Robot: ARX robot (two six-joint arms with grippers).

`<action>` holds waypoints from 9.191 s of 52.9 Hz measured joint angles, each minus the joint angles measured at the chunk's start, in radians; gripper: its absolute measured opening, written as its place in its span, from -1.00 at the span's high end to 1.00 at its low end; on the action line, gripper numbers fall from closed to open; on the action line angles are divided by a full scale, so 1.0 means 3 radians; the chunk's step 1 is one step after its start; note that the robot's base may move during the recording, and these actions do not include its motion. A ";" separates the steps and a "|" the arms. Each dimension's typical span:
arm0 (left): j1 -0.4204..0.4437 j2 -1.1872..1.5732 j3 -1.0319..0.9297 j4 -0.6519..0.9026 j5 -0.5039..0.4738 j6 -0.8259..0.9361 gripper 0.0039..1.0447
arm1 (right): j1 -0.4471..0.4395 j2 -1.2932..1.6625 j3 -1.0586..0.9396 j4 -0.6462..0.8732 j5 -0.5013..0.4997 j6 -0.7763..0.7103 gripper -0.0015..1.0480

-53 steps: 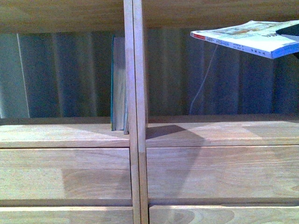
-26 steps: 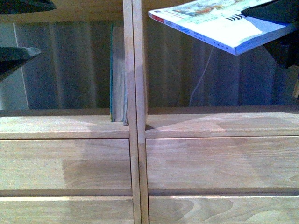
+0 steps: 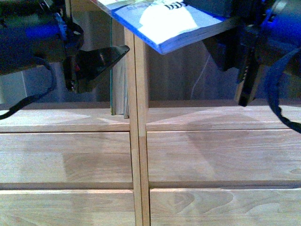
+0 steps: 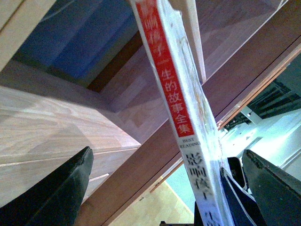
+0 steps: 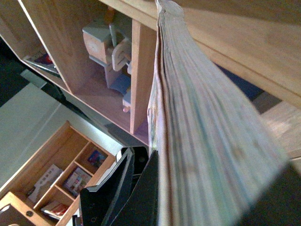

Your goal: Organize books on shelf

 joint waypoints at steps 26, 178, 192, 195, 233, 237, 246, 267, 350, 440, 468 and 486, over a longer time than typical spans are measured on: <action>-0.0050 0.0057 0.0043 0.0399 -0.0055 -0.0067 -0.72 | 0.0270 0.0284 0.0412 -0.0130 -0.0014 -0.0043 0.86; 0.0698 0.2496 0.2410 0.0591 -0.1452 0.3840 0.69 | -0.2487 -0.1555 -0.1002 -0.0402 -0.2094 -0.0956 -0.87; 0.0665 0.2697 0.2711 0.0453 -0.1459 0.3838 0.69 | -0.2420 -0.1595 -0.1020 -0.0501 -0.2054 -0.1002 -0.87; 0.0665 0.2728 0.2752 0.0440 -0.1460 0.3831 0.69 | -0.2411 -0.1595 -0.1020 -0.0516 -0.2038 -0.1008 -0.87; 0.0631 0.3007 0.3195 0.0108 -0.1369 0.3763 0.38 | -0.2152 -0.1494 -0.1020 -0.0612 -0.1815 -0.1155 -0.87; 0.0629 0.3006 0.3178 0.0086 -0.1357 0.3738 0.17 | -0.2149 -0.1493 -0.1020 -0.0612 -0.1815 -0.1157 -0.87; 0.0614 0.2886 0.2796 0.0290 -0.1349 0.3633 -0.48 | -0.2149 -0.1497 -0.1020 -0.0599 -0.1815 -0.1157 -0.87; 0.0612 0.1682 0.0891 0.0991 -0.1366 0.3349 -0.87 | -0.2082 -0.1873 -0.1026 -0.0689 -0.1781 -0.1180 -0.87; 0.0903 -0.3206 -0.2714 -0.1733 -0.2333 0.3173 0.82 | -0.1275 -0.2922 -0.1915 -0.2679 0.0690 -0.4206 0.96; 0.0900 -0.5272 -0.3227 -0.3255 -0.2340 0.3195 0.95 | -0.1274 -0.4850 -0.2351 -0.4108 0.0693 -0.4176 0.94; 0.0900 -0.5272 -0.3227 -0.3255 -0.2340 0.3195 -0.25 | -0.1274 -0.4850 -0.2351 -0.4108 0.0692 -0.4176 0.04; 0.0900 -0.5272 -0.3227 -0.3255 -0.2340 0.3199 -0.87 | -0.1274 -0.4850 -0.2351 -0.4108 0.0692 -0.4172 -0.86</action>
